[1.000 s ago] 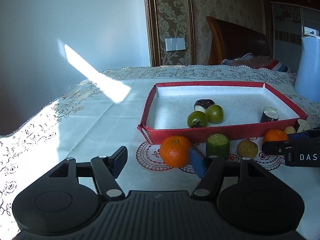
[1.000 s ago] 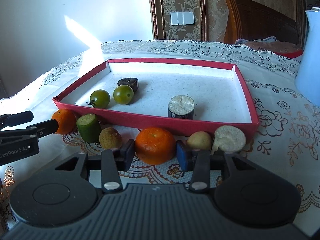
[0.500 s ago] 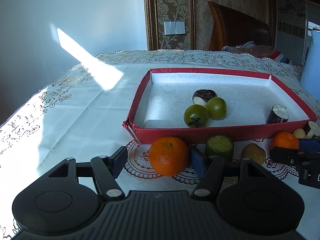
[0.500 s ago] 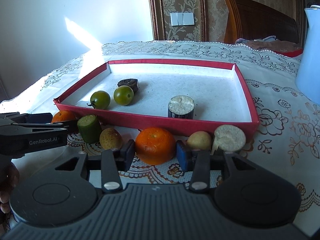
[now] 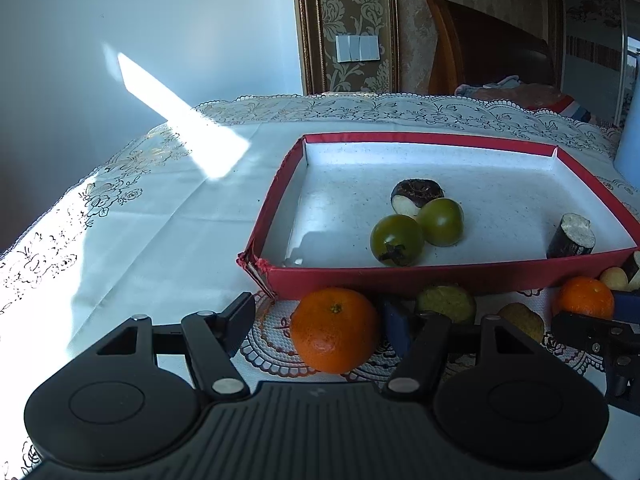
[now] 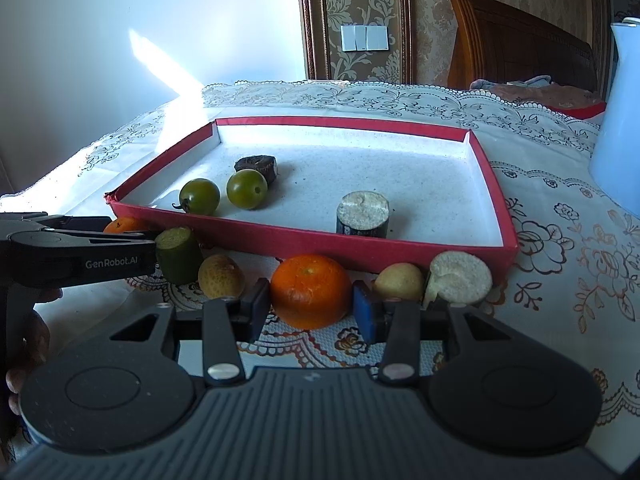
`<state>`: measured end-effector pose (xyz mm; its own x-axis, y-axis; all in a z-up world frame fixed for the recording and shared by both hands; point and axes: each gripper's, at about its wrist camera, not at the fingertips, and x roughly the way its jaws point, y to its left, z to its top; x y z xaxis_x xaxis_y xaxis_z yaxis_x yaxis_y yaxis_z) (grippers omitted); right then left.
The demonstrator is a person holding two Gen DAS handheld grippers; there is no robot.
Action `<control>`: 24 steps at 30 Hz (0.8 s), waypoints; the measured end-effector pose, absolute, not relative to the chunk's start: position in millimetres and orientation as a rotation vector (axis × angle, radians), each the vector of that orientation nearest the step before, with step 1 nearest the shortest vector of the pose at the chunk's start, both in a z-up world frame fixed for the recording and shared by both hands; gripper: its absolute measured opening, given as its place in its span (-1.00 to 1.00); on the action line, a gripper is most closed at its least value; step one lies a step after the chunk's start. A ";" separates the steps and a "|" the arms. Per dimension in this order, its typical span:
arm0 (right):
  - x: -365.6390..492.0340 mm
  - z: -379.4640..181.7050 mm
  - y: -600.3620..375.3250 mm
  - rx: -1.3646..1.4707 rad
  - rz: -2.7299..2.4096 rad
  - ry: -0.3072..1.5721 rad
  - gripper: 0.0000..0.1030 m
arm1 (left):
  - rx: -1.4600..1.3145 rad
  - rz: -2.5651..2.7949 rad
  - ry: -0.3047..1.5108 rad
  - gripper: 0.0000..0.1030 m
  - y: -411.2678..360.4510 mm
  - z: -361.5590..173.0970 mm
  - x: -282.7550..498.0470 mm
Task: Organize fruits
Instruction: 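Close the left tool on one tangerine while the right tool grasps another tangerine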
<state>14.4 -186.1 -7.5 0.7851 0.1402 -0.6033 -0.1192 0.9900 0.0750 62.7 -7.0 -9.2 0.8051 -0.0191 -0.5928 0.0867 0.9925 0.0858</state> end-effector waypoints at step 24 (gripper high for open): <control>16.3 -7.5 -173.9 0.002 0.082 0.670 -0.19 | 0.099 -0.065 0.627 0.23 -6.3 -10.0 61.3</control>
<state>16.3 -173.9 -7.5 0.7809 0.0763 -0.6199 -0.0747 0.9968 0.0285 61.3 -6.3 -10.0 0.8082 -0.0308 -0.5881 0.0905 0.9933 0.0724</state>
